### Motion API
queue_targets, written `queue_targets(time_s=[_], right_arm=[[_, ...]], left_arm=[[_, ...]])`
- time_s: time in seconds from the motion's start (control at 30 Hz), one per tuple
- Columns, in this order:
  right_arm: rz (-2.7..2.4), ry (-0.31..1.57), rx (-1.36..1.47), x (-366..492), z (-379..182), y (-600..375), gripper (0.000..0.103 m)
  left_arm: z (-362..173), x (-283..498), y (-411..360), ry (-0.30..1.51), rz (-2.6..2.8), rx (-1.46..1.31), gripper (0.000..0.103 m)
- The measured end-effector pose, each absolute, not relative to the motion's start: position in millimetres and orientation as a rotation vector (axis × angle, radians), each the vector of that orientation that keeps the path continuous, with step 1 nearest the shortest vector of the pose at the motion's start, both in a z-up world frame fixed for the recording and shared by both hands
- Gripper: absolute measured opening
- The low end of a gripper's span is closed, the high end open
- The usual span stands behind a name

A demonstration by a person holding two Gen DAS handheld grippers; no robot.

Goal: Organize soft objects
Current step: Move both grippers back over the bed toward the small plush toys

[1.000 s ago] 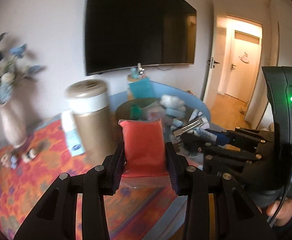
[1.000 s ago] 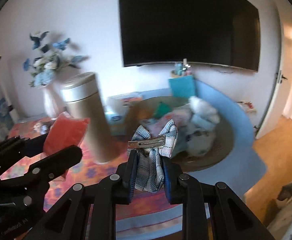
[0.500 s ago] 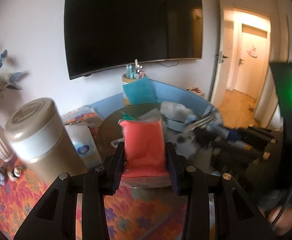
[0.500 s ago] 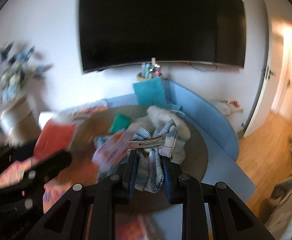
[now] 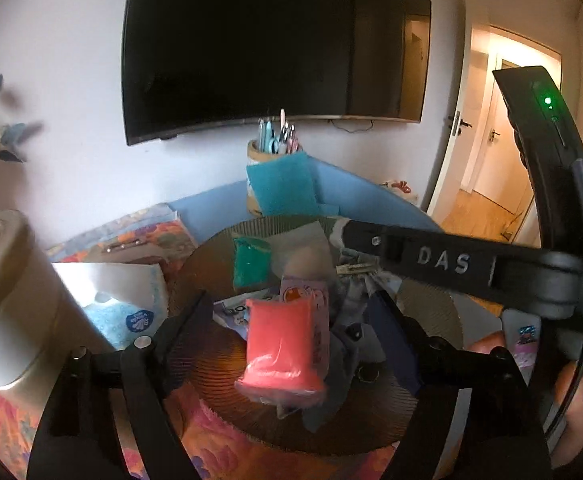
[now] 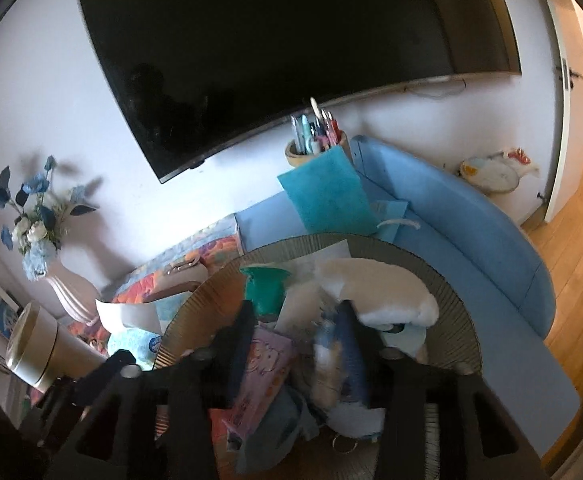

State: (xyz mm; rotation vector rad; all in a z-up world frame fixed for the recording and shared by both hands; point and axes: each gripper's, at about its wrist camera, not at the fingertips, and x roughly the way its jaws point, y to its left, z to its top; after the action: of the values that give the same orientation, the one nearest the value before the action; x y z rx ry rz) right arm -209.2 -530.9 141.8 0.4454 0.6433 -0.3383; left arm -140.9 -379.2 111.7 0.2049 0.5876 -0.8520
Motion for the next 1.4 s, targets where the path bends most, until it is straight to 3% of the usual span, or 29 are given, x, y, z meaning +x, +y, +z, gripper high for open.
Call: queue_targets(time_s=[0.47,0.57,0.83,1.4], right_arm=[[-0.387,0.579,0.329,-264,177,-480,0.044],[-0.389,0.578,0.299,-281,178,-456,0.048],[-0.400,0.617,0.211,-299,174,-382,0.050],[-0.349,0.598,-0.091,-248,190,-206,0.050]], left_arm=[[138,-195,-346,0.483,-0.830,0.244,0.079],[141,-209,-326,0.462,-0.813,0.255,0.079],[141,-219,-260,0.475,-0.758,0.257,0.079],[118,-150,-64,0.597,-0.473,0.074,0.079]])
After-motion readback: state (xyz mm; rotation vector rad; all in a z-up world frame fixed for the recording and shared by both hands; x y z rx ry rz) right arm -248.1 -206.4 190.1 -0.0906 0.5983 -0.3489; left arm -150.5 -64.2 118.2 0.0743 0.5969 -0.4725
